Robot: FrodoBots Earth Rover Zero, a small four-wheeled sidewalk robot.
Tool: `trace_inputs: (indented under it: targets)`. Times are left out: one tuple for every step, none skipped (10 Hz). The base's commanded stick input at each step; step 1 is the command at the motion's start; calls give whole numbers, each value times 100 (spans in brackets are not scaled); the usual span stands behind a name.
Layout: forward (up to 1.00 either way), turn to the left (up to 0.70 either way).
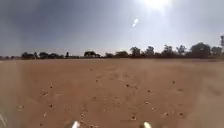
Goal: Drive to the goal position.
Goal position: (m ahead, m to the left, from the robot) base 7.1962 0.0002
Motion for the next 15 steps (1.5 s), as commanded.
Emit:
trace_inputs:
  targets:
    - [70,0]
    - [70,0]
    - [70,0]
    - [70,0]
    - [70,0]
    - [70,0]
    - [70,0]
    - [70,0]
    - [70,0]
    - [70,0]
    - [70,0]
    - [70,0]
    - [70,0]
    - [70,0]
    - [70,0]
